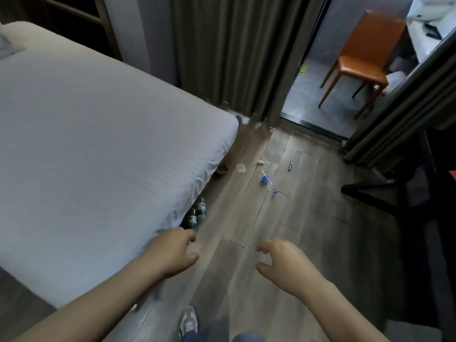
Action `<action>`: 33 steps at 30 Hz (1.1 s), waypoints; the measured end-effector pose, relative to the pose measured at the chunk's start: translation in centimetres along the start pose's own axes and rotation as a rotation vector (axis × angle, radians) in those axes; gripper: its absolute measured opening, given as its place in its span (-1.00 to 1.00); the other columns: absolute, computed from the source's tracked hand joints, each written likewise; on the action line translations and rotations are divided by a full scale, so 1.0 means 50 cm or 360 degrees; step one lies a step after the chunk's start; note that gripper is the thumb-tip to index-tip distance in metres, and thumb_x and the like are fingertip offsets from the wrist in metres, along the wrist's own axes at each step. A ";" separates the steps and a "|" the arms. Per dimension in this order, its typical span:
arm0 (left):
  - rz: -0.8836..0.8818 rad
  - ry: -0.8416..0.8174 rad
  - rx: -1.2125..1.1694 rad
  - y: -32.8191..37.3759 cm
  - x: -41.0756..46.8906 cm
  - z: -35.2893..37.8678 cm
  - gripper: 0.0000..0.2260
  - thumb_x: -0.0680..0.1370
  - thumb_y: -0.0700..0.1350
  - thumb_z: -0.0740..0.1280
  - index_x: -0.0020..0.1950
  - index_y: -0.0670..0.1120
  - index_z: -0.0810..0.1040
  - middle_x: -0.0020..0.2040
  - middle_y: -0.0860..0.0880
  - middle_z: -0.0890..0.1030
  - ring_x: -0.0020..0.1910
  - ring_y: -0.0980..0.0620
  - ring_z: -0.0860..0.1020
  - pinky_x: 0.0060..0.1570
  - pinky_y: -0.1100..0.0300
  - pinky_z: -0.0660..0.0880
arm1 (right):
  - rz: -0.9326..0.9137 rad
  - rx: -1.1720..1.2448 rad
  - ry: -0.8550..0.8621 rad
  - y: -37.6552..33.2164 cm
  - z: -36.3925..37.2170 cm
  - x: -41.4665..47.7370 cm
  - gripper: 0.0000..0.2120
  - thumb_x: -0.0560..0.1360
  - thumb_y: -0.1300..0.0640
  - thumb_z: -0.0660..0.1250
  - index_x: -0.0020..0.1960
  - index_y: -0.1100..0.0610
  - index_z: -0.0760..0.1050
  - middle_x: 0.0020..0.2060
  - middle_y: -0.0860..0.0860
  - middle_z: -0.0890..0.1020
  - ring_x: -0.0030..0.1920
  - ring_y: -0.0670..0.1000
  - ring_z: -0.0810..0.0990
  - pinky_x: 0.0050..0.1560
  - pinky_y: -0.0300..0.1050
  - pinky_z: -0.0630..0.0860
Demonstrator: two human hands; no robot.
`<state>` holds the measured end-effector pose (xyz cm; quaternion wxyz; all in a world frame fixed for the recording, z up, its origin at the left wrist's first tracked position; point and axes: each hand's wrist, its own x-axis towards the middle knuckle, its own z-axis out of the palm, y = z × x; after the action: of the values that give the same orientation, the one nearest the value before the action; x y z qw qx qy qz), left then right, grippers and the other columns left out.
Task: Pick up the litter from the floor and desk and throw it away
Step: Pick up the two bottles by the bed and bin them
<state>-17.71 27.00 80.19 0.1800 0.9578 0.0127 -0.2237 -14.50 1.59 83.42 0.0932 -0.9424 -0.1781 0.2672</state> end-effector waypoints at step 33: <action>-0.0857 -0.0358 -0.0256 -0.340 0.918 0.716 -0.56 0.51 0.06 0.30 0.32 -0.09 0.37 0.19 -0.15 0.42 0.14 -0.19 0.46 0.09 0.04 0.45 | -0.0339 -0.0164 -0.0623 0.348 0.598 1.175 -0.40 0.51 0.06 0.33 0.48 0.10 0.22 0.30 0.14 0.42 0.23 0.21 0.47 0.20 0.01 0.47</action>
<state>6.61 27.75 24.65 0.1896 0.8719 0.2640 -0.3663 21.06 10.66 25.94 0.0361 -0.8519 -0.3048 0.4242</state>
